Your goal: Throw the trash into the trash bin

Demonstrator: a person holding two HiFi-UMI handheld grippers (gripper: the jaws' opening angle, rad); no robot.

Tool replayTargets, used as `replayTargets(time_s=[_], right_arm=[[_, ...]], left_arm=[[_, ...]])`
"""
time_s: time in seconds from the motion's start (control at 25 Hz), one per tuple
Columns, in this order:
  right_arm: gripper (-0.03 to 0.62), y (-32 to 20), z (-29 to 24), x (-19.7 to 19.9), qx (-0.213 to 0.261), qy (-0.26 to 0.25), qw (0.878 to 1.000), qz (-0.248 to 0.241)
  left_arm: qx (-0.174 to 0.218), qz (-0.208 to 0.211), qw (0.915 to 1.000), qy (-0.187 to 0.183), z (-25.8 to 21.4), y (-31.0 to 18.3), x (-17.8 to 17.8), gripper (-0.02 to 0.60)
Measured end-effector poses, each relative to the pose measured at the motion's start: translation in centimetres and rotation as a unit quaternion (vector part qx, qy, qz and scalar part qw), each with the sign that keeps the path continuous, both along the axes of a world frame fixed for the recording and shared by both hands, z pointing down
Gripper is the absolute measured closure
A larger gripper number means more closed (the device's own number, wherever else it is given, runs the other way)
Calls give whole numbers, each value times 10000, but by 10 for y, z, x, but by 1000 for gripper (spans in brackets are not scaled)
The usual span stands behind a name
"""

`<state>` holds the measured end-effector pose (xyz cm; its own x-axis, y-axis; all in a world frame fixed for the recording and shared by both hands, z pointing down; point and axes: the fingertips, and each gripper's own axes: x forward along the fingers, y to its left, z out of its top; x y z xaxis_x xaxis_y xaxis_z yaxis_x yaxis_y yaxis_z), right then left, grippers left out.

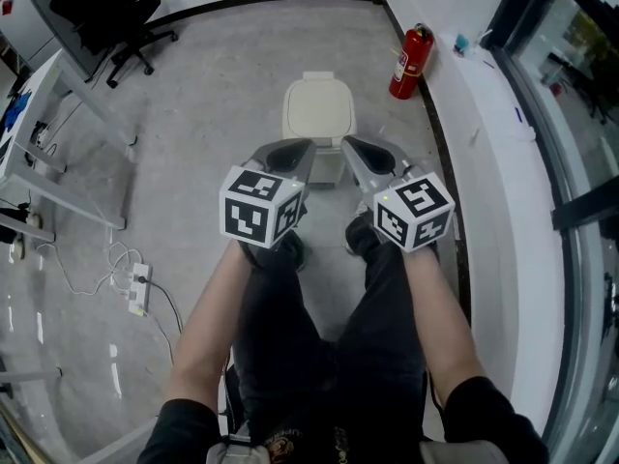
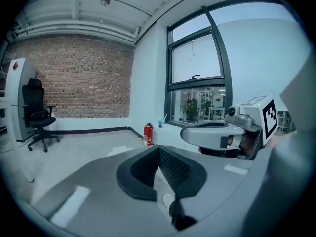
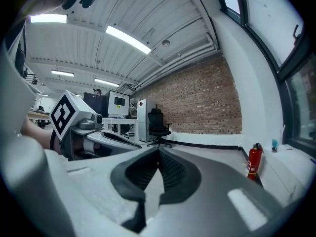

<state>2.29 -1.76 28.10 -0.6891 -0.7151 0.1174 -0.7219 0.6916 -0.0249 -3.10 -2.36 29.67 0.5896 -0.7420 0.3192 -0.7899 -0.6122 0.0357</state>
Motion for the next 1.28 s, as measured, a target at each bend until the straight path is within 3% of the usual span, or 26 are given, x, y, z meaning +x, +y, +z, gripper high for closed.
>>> replayTargets(time_s=[0.68, 1.28], right_arm=[[591, 59, -13, -5, 118, -140, 9996, 228], [591, 64, -15, -26, 144, -188, 9995, 217]], left_arm=[[152, 105, 9997, 132, -17, 58, -4, 575], [214, 98, 9994, 235, -24, 71, -21, 575]])
